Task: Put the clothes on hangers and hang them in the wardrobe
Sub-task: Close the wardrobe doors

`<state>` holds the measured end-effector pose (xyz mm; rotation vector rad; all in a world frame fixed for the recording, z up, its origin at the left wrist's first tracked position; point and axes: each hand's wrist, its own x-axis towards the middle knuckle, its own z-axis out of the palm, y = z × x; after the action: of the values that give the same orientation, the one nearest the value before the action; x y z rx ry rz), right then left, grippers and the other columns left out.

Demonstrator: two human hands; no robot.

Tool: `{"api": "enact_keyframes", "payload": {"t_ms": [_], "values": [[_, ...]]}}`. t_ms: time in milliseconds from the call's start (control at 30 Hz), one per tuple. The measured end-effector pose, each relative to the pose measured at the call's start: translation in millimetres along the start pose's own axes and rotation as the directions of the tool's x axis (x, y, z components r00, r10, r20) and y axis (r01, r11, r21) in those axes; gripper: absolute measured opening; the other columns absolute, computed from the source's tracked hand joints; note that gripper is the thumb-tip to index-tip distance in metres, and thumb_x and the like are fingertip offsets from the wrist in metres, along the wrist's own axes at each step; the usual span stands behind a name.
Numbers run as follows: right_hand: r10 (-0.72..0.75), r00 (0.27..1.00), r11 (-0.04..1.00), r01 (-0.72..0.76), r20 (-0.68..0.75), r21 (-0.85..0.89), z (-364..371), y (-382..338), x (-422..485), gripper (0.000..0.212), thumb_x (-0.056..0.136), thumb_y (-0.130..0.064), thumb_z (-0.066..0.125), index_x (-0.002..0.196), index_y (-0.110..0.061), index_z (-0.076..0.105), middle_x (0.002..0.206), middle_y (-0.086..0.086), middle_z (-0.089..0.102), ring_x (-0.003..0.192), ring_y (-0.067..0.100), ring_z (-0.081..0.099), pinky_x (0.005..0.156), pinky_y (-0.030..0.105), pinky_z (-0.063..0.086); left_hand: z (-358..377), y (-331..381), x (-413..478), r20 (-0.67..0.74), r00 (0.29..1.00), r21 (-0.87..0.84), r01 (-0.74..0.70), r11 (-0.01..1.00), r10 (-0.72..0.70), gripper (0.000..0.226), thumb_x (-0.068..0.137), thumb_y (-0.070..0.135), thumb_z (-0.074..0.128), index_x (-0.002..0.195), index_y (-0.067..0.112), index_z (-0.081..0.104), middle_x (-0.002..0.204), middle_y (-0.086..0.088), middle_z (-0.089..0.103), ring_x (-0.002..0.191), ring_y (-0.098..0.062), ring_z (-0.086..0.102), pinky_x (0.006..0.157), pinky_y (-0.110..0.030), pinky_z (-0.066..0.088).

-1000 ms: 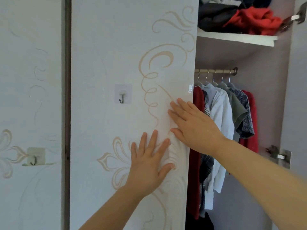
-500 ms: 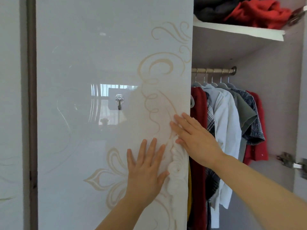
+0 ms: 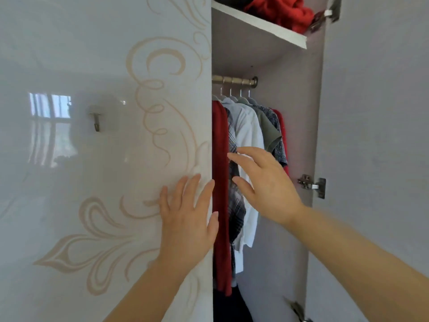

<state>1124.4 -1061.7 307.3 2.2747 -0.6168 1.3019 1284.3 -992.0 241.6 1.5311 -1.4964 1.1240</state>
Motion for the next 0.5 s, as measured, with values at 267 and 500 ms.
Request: {"api": "enact_keyframes", "payload": {"t_ms": [267,500], "values": [[0.254,0.966,0.924,-0.256,-0.044,-0.286,-125.0,64.7,-101.7,0.040,0.077,-0.007,0.071,0.116,-0.004,0.061,0.116,0.015,0.060,0.106,0.034,0.058,0.092,0.041,0.044,6.0,159.7,33.5,-0.010,0.982,-0.403,-0.177,0.898,0.189,0.053,0.074,0.027,0.070,0.123,0.012,0.057,0.125,-0.010,0.057,0.119,-0.031,0.052,0.101,-0.057,0.031],[0.333,0.915,0.825,-0.400,-0.228,-0.400,-235.7,122.9,-176.4,0.039,0.083,-0.011,0.066,0.121,-0.008,0.057,0.120,0.011,0.057,0.110,0.023,0.050,0.092,0.034,0.043,-4.8,294.3,58.9,-0.097,0.938,-0.556,-0.328,0.764,0.332,0.050,0.069,0.021,0.077,0.115,0.009,0.063,0.117,-0.011,0.061,0.108,-0.030,0.058,0.097,-0.055,0.038]]}}
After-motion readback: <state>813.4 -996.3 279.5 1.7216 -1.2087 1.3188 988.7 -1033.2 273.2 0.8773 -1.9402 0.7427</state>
